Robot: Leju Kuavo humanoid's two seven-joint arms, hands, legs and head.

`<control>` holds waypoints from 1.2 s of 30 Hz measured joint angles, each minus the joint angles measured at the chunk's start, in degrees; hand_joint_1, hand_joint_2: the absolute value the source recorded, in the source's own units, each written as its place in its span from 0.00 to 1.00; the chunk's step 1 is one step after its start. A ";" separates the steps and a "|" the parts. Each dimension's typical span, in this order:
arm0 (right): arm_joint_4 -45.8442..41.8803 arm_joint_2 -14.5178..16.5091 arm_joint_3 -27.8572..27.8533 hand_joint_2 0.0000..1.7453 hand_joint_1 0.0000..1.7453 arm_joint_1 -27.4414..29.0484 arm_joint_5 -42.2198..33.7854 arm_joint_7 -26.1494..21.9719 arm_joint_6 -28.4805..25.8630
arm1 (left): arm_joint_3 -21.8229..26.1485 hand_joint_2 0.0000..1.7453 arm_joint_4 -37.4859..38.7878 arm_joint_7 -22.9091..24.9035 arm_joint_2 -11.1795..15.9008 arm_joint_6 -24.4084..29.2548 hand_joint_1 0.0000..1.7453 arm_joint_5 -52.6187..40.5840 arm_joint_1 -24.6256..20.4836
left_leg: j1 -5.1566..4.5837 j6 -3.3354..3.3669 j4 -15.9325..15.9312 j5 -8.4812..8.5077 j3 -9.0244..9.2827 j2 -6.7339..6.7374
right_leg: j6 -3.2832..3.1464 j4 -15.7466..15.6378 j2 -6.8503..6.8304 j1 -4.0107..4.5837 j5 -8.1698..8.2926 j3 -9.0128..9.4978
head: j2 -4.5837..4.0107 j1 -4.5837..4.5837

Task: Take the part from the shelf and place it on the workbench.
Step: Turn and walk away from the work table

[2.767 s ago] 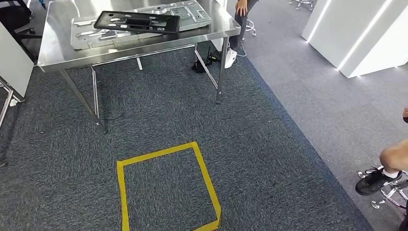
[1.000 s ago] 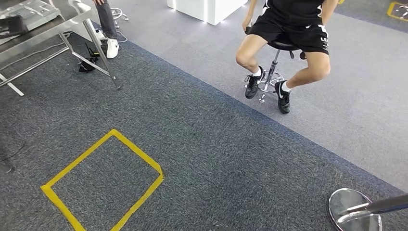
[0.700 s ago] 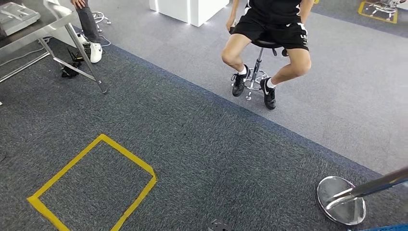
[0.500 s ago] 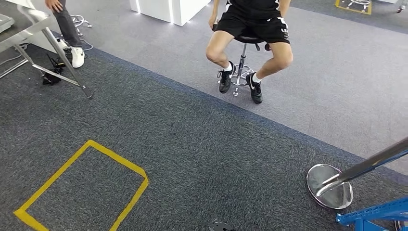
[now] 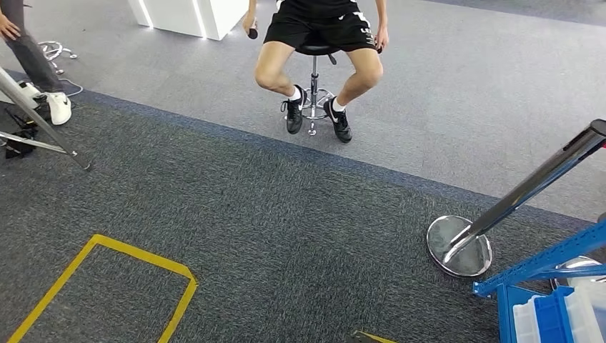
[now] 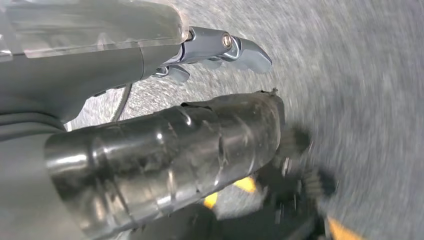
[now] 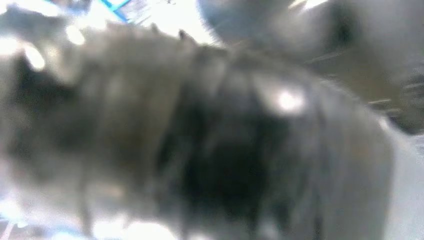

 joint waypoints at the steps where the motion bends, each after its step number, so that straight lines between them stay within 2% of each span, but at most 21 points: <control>1: 0.16 -0.67 0.36 0.00 0.00 0.31 0.82 0.19 -0.62 | -0.51 0.00 0.01 -0.12 0.58 -1.10 0.00 -0.37 0.27 | 0.04 0.27 -3.68 1.67 1.53 -1.45 | 0.14 0.17 0.65 0.07 -0.01 -0.11 | 0.00 0.02; 3: 0.41 -2.05 0.94 0.00 0.00 0.75 1.88 1.19 -2.28 | -1.39 0.00 0.02 -0.21 2.10 -2.12 0.00 -0.95 0.97 | 0.02 0.64 -8.35 3.16 3.34 -3.62 | 0.74 0.42 2.14 -0.02 0.16 -0.59 | 0.01 0.01; 4: 0.53 -2.69 1.11 0.00 0.00 0.96 2.01 1.67 -2.90 | -1.76 0.00 0.03 -0.24 2.92 -2.14 0.00 -1.15 1.36 | -0.08 0.80 -8.90 3.02 3.53 -3.89 | 1.20 0.42 2.89 -0.15 0.34 -0.86 | 0.01 0.01; 6: 0.78 -3.90 1.29 0.00 0.00 1.59 2.07 2.06 -3.39 | -2.32 0.00 0.04 -0.26 4.01 -1.87 0.00 -1.31 1.79 | -0.18 1.38 -9.54 3.46 3.88 -2.57 | 2.05 0.32 3.69 -0.42 0.61 -1.13 | 0.00 -0.01; 8: 0.99 -4.88 1.45 0.00 0.00 2.05 2.02 2.04 -3.51 | -2.71 0.50 0.04 -0.11 4.57 -1.21 0.00 -1.27 2.10 | -0.06 2.18 -10.55 4.17 4.33 -1.27 | 2.49 2.33 1.37 -0.26 -0.82 -2.11 | 0.00 0.02; 10: 1.10 -5.81 1.59 0.00 0.00 2.18 1.45 2.31 -4.68 | -2.92 1.00 0.04 0.51 5.05 0.85 0.00 -0.67 2.81 | -0.20 2.60 -11.01 4.44 4.42 0.21 | 2.75 8.51 -1.91 -0.23 -4.47 -5.01 | 0.00 0.03; 12: 1.27 -7.13 1.60 0.00 0.00 2.31 0.27 3.13 -6.49 | -2.88 1.00 0.06 1.24 5.71 4.21 0.00 0.47 4.05 | -0.46 2.73 -10.96 4.34 4.34 1.94 | 3.08 14.50 -3.04 -0.47 -7.01 -7.69 | 0.00 0.02; 13: 1.38 -7.98 1.55 0.00 0.00 2.43 -0.30 3.62 -7.02 | -2.79 1.00 0.08 1.41 6.09 5.74 0.00 1.06 4.74 | -0.52 2.73 -10.90 4.24 4.35 2.75 | 3.21 15.06 -3.28 -0.57 -6.85 -7.71 | 0.00 0.02; 14: 1.49 -9.04 1.42 0.00 0.00 2.61 -0.73 4.09 -7.22 | -2.65 1.00 0.10 1.48 6.56 7.01 0.00 1.59 5.36 | -0.53 2.68 -10.81 4.11 4.37 3.48 | 3.29 13.43 -3.57 -0.63 -5.73 -6.55 | 0.00 0.03; 17: 1.70 -11.87 0.83 0.00 0.00 3.04 -1.49 5.33 -6.97 | -1.67 1.00 0.11 1.58 7.96 9.81 0.00 3.49 6.87 | -0.68 2.02 -10.29 3.51 4.52 5.07 | 2.97 2.51 -5.89 -0.46 -1.71 -0.06 | 0.00 0.02; 19: 1.82 -12.74 0.15 0.00 0.00 3.14 -2.85 6.33 -6.80 | 0.12 1.00 -0.05 1.66 7.63 11.16 0.00 7.53 7.96 | -0.87 1.37 -10.14 3.15 4.61 5.86 | 2.45 -0.17 -6.39 -0.16 -1.33 1.40 | 0.00 0.01; 21: 1.94 -12.81 -0.98 0.00 0.00 3.35 -4.49 7.13 -7.00 | 3.37 1.00 -0.78 3.70 5.69 13.60 0.00 13.94 9.70 | -0.89 0.81 -10.34 2.87 5.04 6.66 | 1.99 -0.33 -5.22 -0.25 -1.18 1.51 | 0.00 0.01; 23: 2.11 -12.51 -1.78 0.00 0.00 3.66 -5.09 7.16 -7.43 | 4.76 1.00 -5.80 10.73 1.47 19.98 0.00 21.39 15.37 | -0.78 0.41 -8.69 1.24 5.18 5.40 | 1.34 -0.92 -3.93 -0.65 -0.98 1.91 | 0.00 0.01; 24: 2.17 -12.11 -1.91 0.00 0.00 3.67 -4.95 6.76 -7.67 | 3.49 1.00 -12.55 15.64 -1.83 24.93 0.00 25.60 20.66 | -0.66 0.35 -6.05 -0.60 4.45 4.09 | 0.99 -1.12 -2.80 -0.81 -0.90 2.12 | 0.01 -0.02; 26: 2.21 -10.86 -2.06 0.00 0.00 3.86 -4.19 5.17 -8.04 | -2.77 1.00 -30.12 24.06 -9.54 36.21 0.00 34.38 31.91 | -0.47 0.43 1.86 -5.12 1.19 1.42 | 0.56 -1.12 -0.54 -0.79 -0.95 2.26 | 0.01 -0.10; 27: 2.24 -10.30 -2.08 0.00 0.00 4.17 -3.72 4.45 -8.13 | -6.59 1.00 -36.29 25.42 -12.42 39.73 0.00 37.36 34.81 | -0.43 0.46 5.09 -6.44 -0.73 0.78 | 0.52 -1.04 0.12 -0.73 -1.00 2.21 | 0.01 -0.15; 29: 2.40 -9.37 -2.09 0.00 0.00 4.88 -3.19 3.67 -8.10 | -13.11 1.00 -41.56 23.33 -15.65 39.66 0.00 39.60 35.91 | -0.36 0.61 5.36 -5.17 -2.16 0.25 | 0.63 -0.86 0.09 -0.61 -1.06 1.95 | 0.00 -0.13; 31: 2.53 -8.67 -2.07 0.00 0.00 4.77 -3.03 3.43 -8.01 | -15.84 1.00 -45.05 20.56 -17.87 36.04 0.00 39.30 35.67 | -0.24 1.07 -1.87 -0.97 0.96 -0.75 | 0.87 -0.51 0.32 -0.54 -1.18 1.75 | 0.00 -0.12; 33: 2.53 -8.24 -2.06 0.00 0.00 4.15 -3.00 3.22 -7.94 | -16.23 1.00 -47.83 19.95 -19.58 34.71 0.00 39.09 35.78 | -0.54 1.64 -7.75 1.69 4.07 -2.17 | 1.48 -0.10 1.47 -0.48 -1.31 1.75 | 0.00 -0.13; 34: 2.52 -8.08 -2.06 0.00 0.00 3.97 -3.00 3.14 -7.90 | -16.33 1.00 -48.85 19.91 -20.13 34.44 0.00 39.01 35.90 | -0.71 1.85 -8.79 2.11 4.62 -2.46 | 1.87 -0.02 2.08 -0.48 -1.29 1.71 | 0.00 -0.13; 36: 2.53 -7.93 -2.06 0.00 0.00 4.09 -3.00 3.07 -7.94 | -16.63 1.00 -50.59 19.93 -20.99 34.08 0.00 38.72 36.35 | -0.88 2.37 -9.11 2.56 4.77 -1.51 | 2.70 -0.17 2.95 -0.57 -1.08 1.57 | 0.00 -0.11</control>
